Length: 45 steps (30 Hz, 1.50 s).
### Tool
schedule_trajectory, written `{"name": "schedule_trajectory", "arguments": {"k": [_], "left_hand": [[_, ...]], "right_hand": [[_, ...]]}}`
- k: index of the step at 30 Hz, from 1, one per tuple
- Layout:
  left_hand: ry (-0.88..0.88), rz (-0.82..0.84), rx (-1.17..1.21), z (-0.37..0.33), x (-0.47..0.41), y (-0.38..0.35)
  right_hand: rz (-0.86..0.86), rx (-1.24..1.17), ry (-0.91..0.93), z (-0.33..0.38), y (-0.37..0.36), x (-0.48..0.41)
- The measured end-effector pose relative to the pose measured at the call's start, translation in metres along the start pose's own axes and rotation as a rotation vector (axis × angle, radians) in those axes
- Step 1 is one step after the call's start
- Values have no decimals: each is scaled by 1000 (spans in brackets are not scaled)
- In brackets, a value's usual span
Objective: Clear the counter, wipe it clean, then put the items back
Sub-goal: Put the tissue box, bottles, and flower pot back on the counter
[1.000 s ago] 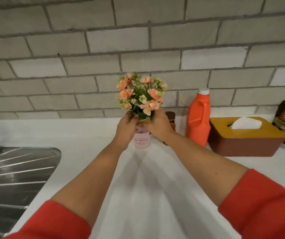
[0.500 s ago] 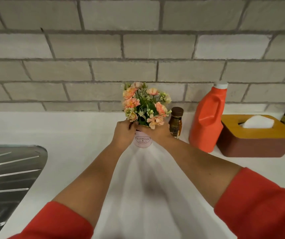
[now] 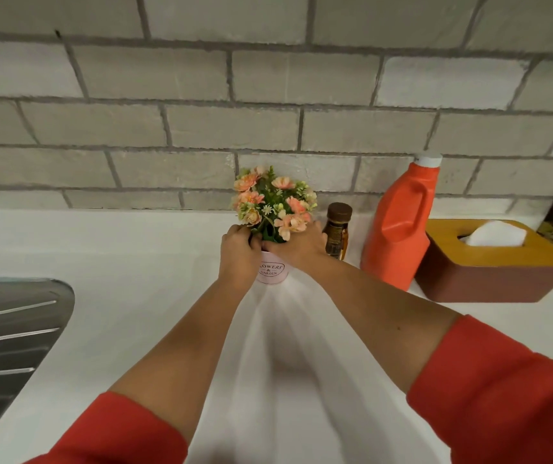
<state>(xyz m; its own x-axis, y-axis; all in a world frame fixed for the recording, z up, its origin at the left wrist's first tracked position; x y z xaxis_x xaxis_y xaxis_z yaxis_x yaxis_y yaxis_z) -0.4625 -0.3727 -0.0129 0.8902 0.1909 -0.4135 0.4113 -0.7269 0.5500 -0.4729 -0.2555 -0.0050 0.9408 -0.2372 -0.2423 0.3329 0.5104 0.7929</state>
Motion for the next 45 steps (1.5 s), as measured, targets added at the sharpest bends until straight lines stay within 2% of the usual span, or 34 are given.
{"name": "schedule_trajectory", "arguments": {"k": [4,8,12,16,20,30,36,45], "left_hand": [[29,-31,36,0,4,1],[77,-64,93,0,7,3],[153,-99,153,0,13,5],[258,-161,209,3,24,9],[256,-198,253,-2,47,11],[156,-48,256,-46,107,-9],[121,141,299,-89,143,-28],[-24,287,322,-165,200,-65]], "right_hand": [[76,-70,-2,-3,1,1],[23,-259,15,-9,1,9],[107,-198,32,-19,4,17],[118,-169,8,-22,8,24],[139,-125,-31,-26,24,36],[200,-66,-52,-55,83,77],[213,-101,-218,-92,120,106],[133,-43,-329,-157,197,152]]}}
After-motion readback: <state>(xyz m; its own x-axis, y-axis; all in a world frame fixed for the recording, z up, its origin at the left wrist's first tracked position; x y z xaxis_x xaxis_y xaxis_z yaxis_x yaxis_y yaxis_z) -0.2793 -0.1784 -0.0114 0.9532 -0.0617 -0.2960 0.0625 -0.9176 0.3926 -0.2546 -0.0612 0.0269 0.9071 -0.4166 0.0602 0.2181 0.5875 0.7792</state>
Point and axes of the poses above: each hand's wrist, its own x-axis away from the middle knuckle, its own y-axis out of the back of the hand, z = x × y, the point moved 3 cm from there along -x, towards the middle knuckle, and after that the axes turned 8 degrees about -z, right-handed, at the moved point
